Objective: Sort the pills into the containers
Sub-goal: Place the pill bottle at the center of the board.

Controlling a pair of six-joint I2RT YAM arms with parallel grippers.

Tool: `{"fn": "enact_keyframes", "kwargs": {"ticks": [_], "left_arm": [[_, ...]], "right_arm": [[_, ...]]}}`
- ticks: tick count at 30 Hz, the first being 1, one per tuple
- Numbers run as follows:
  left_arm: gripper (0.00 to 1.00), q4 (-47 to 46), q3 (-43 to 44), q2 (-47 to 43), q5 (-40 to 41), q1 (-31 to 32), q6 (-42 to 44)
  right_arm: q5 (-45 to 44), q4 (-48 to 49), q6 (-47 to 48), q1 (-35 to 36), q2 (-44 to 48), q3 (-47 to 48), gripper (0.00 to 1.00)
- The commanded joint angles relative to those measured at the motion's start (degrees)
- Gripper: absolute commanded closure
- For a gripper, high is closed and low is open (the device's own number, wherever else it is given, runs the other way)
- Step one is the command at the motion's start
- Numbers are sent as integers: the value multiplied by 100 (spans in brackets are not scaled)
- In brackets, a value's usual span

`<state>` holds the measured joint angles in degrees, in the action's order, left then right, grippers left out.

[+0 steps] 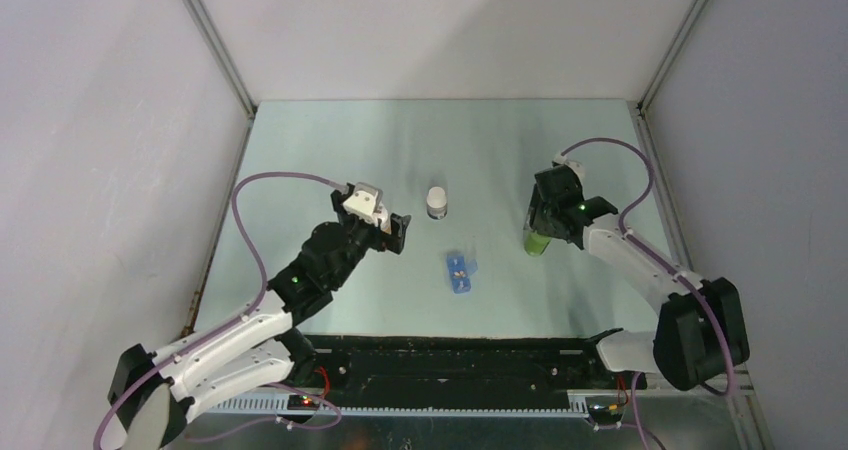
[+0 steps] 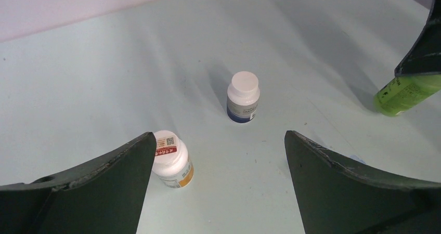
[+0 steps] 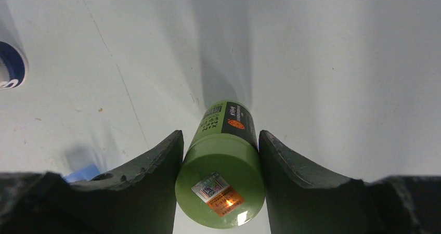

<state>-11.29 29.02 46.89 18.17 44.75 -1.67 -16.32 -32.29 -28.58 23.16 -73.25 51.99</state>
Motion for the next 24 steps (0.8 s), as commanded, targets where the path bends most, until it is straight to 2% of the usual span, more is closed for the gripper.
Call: {"fn": "enact_keyframes", "kwargs": {"ticks": [1, 6, 10, 12, 13, 15, 18, 22, 24], "left_arm": [[1, 122, 260, 159, 157, -228, -695], [1, -401, -119, 16, 606, -363, -1052], [1, -209, -188, -55, 904, -412, -1358], [1, 307, 154, 94, 839, -501, -1614], [1, 688, 261, 168, 798, -515, -1785], [1, 1016, 483, 389, 580, -540, -2004], [1, 939, 435, 577, -203, -548, -2502], [1, 229, 125, 856, -1037, -540, -3316], [4, -95, -6, 1111, -1342, -504, -3698]], "right_arm": [[-225, 784, 109, -6, -296, -18, 60], [-235, 1154, 200, 130, -467, -6, 62], [-493, 1089, 163, 160, -695, 80, 58], [-638, 1023, 126, 155, -801, 117, 46], [-667, 1010, 129, 159, -841, 127, 35], [-634, 932, 147, 161, -837, 188, 19], [-297, 516, 253, 119, -693, 504, 4], [68, 207, 469, -3, -122, 642, 1], [234, 28, 445, -61, 170, 646, 4]]}}
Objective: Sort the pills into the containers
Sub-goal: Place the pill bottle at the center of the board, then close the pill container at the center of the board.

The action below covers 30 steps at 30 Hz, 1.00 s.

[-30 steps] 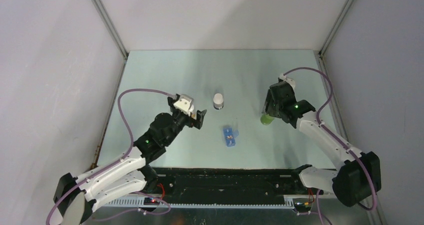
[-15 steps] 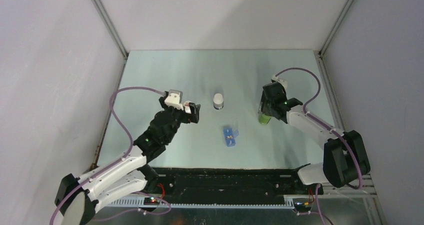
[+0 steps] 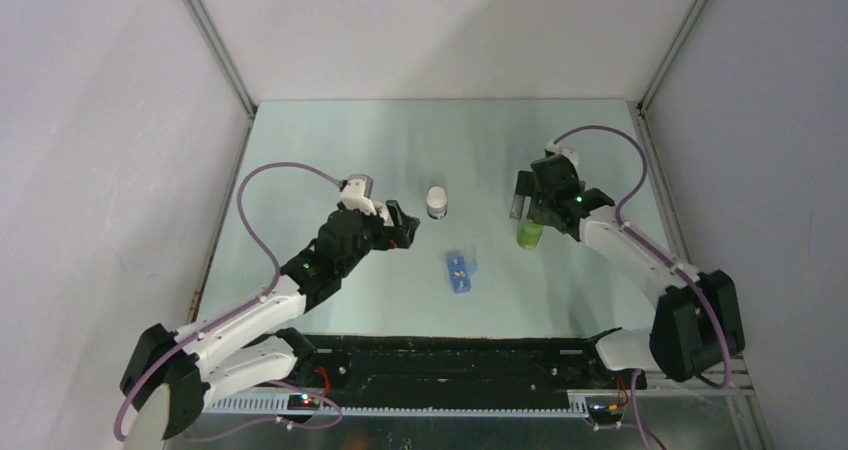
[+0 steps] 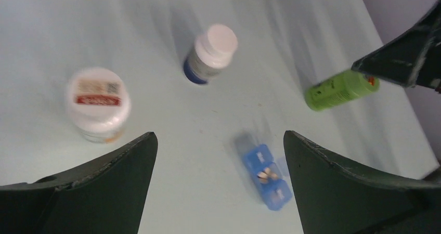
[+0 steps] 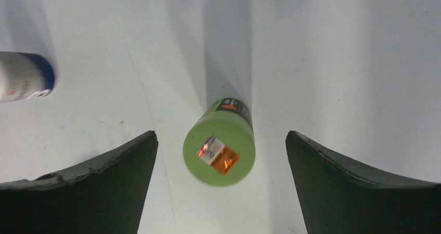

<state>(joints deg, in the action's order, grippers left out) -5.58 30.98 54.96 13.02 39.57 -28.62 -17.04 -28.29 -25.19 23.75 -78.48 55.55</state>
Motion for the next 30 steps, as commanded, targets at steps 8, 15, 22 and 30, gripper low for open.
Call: {"fn": "enact_keyframes", "kwargs": {"ticks": [8, 15, 22, 30], "left_arm": [[14, -1402, -291, 1456, -785, 506, -1999], [47, -2239, -239, 2539, -955, 790, -2393], [52, -2471, -101, 3156, -883, 936, -2316], [60, -2696, -36, 3667, -871, 965, -2364]], "right_arm": [[1427, -774, -149, 30, 1703, -139, 35], [1997, -37, -975, 803, 2270, -1269, 47], [1623, 563, -1537, 1366, 1553, -1613, 59], [1583, 1067, -1611, 1346, 932, -1875, 62]]}}
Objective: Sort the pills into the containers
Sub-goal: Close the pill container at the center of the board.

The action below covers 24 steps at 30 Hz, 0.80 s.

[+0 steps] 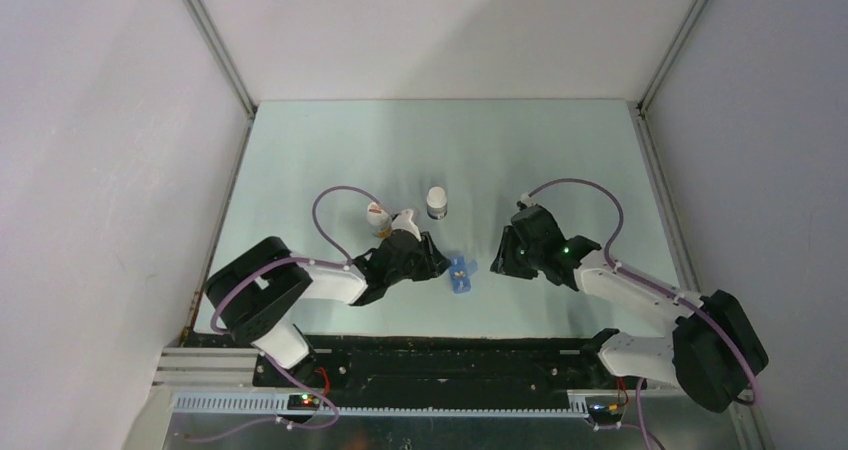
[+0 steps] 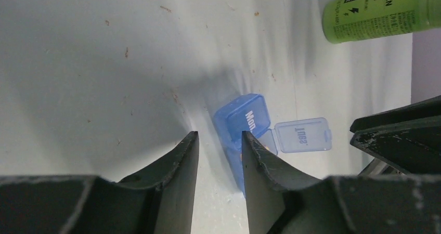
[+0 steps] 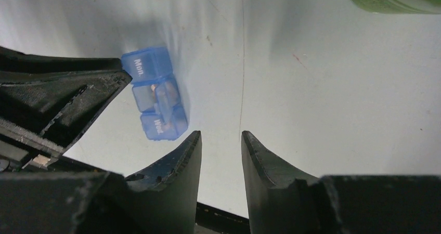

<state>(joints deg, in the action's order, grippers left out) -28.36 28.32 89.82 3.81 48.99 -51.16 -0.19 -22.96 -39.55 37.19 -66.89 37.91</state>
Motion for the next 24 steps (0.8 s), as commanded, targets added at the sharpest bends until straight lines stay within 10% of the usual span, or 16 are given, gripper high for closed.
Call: {"fn": "enact_keyframes", "kwargs": {"ticks": [1, 24], "left_arm": [[60, -470, 233, 261, 40, 27, -148], [54, -773, 289, 458, 1, 27, -397]], "right_arm": [[-86, 627, -175, -5, -339, -119, 62], [808, 1764, -135, -36, -1515, -135, 63]]}}
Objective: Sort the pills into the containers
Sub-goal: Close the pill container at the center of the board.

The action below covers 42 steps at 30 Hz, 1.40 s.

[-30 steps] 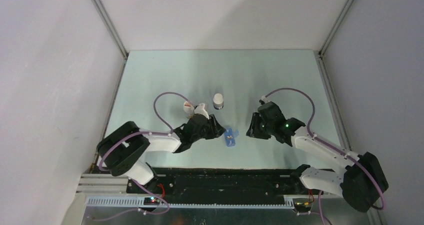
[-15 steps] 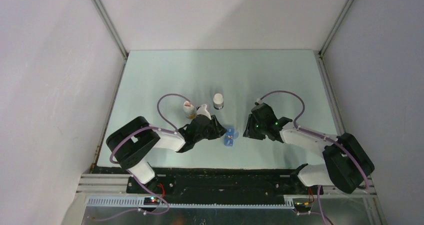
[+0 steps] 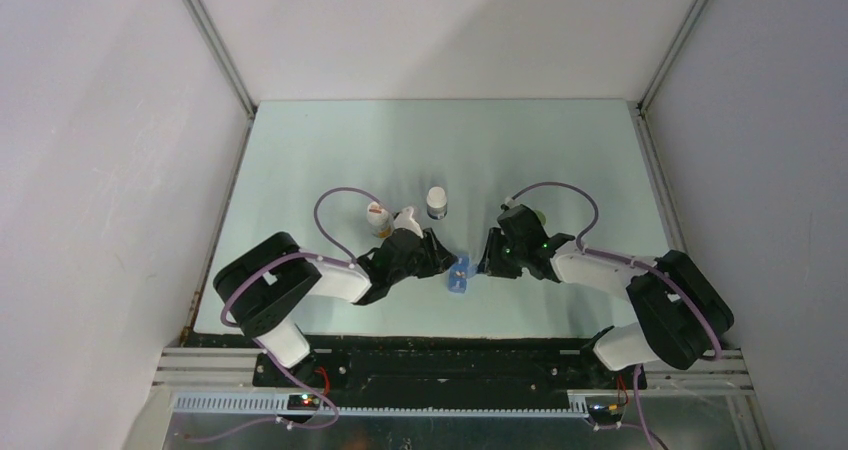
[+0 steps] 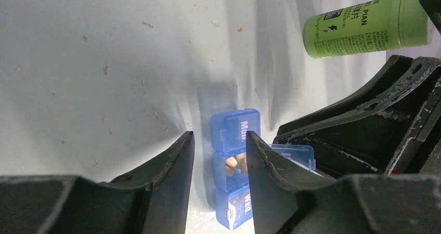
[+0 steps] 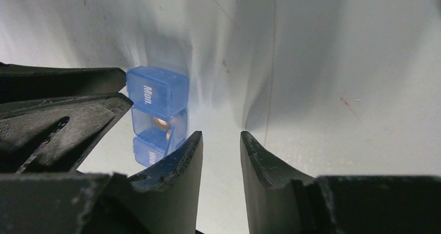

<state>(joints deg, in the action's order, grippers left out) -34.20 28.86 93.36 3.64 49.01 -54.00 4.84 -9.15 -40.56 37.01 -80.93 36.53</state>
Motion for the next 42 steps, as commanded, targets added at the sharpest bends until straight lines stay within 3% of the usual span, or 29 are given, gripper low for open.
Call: {"fn": "enact_keyframes", "kwargs": {"ticks": [1, 12, 25, 34, 42], "left_arm": [[56, -223, 234, 143, -22, 27, -147], [65, -221, 295, 297, -141, 21, -363], [67, 103, 334, 219, 53, 81, -279], [67, 214, 400, 194, 81, 104, -272], [68, 270, 446, 38, 42, 107, -386]], "right_arm": [[375, 398, -37, -14, -119, 3, 63], [746, 541, -98, -19, -83, 3, 62], [1486, 282, 177, -352, 489, 3, 57], [1885, 707, 134, -316, 39, 3, 54], [1678, 857, 4, -116, -312, 3, 52]]}}
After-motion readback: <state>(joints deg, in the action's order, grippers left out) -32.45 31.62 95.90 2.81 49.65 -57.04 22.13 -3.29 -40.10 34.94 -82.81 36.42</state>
